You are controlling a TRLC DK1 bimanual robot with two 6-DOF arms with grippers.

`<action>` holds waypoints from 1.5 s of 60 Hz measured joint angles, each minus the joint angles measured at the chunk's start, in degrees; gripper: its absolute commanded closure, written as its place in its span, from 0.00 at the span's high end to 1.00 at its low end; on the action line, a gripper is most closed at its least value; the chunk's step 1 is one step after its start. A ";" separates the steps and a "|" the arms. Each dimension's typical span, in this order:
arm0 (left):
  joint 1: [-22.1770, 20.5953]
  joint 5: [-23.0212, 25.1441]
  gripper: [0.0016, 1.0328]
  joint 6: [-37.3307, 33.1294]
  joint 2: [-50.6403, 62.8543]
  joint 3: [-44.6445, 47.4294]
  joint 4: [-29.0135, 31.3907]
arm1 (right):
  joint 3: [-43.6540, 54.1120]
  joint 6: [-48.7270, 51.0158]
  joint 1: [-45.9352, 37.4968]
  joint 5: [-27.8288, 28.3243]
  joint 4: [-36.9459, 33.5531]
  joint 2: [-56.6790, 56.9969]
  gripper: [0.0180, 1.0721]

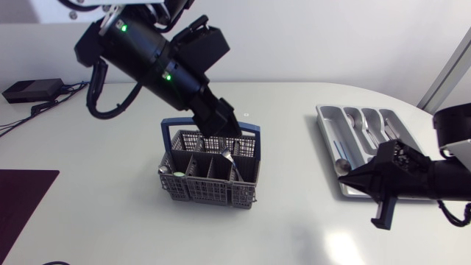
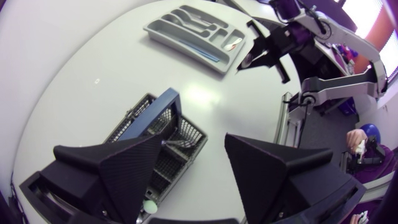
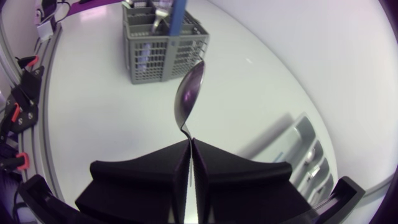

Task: Unload the cutlery basket into the drawer organizer.

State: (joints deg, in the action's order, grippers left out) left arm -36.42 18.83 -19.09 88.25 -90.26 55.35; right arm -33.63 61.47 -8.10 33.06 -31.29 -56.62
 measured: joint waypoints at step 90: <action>-0.13 -16.39 0.72 4.83 -7.45 24.06 -17.18 | -2.40 19.08 -36.20 -12.98 43.17 -36.74 0.56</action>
State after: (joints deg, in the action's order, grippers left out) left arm -36.56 2.44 -14.26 80.79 -66.19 38.17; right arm -36.03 80.55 -44.29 20.08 11.88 -93.36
